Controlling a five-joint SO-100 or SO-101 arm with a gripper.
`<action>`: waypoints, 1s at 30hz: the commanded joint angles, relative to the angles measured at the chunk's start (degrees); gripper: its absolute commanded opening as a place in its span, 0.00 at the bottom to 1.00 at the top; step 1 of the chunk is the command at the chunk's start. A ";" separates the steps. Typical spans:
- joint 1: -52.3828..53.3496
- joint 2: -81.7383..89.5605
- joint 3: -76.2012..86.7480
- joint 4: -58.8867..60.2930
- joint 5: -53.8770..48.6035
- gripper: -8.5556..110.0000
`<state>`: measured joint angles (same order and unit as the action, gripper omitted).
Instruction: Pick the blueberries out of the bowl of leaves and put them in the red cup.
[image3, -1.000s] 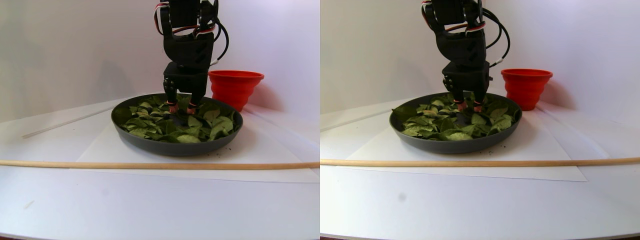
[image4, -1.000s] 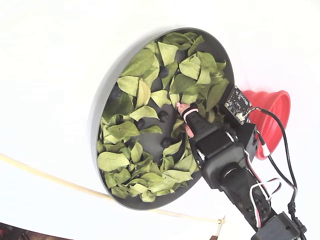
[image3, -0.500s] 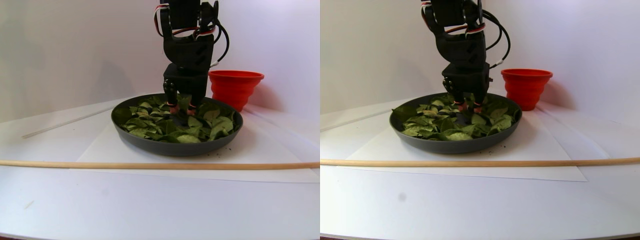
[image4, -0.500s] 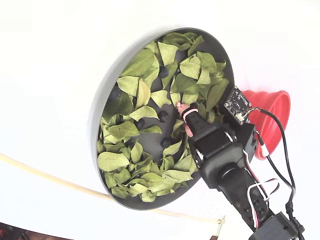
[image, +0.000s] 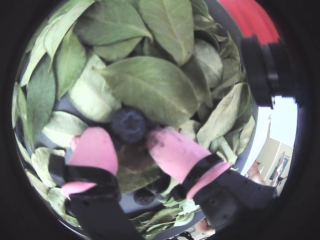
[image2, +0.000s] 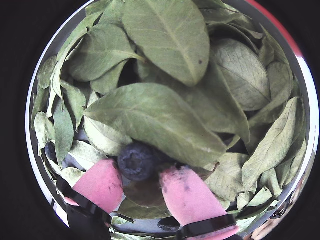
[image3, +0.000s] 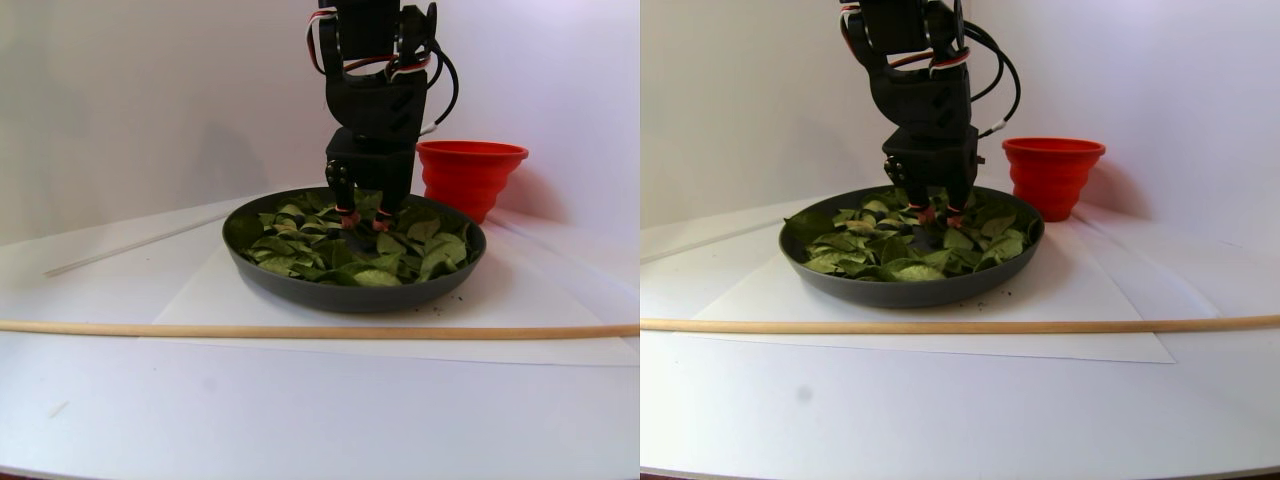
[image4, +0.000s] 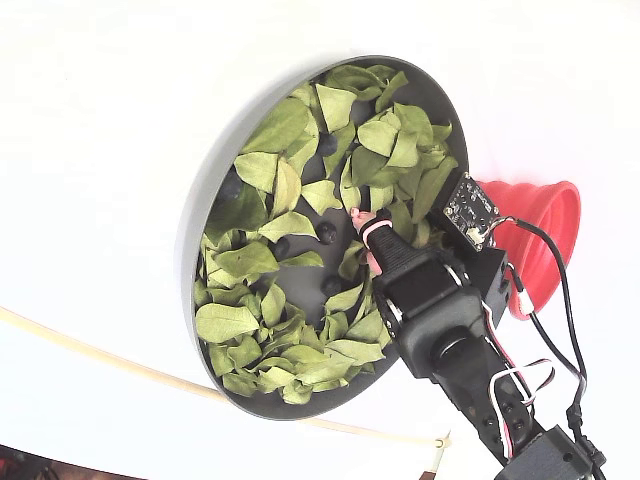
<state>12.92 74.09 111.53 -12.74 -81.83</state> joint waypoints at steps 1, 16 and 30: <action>0.53 2.46 0.35 -0.53 -1.14 0.19; 0.79 5.71 0.88 -0.44 -4.22 0.16; 0.97 9.40 1.41 0.18 -6.06 0.16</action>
<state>12.92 76.29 113.20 -12.74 -87.45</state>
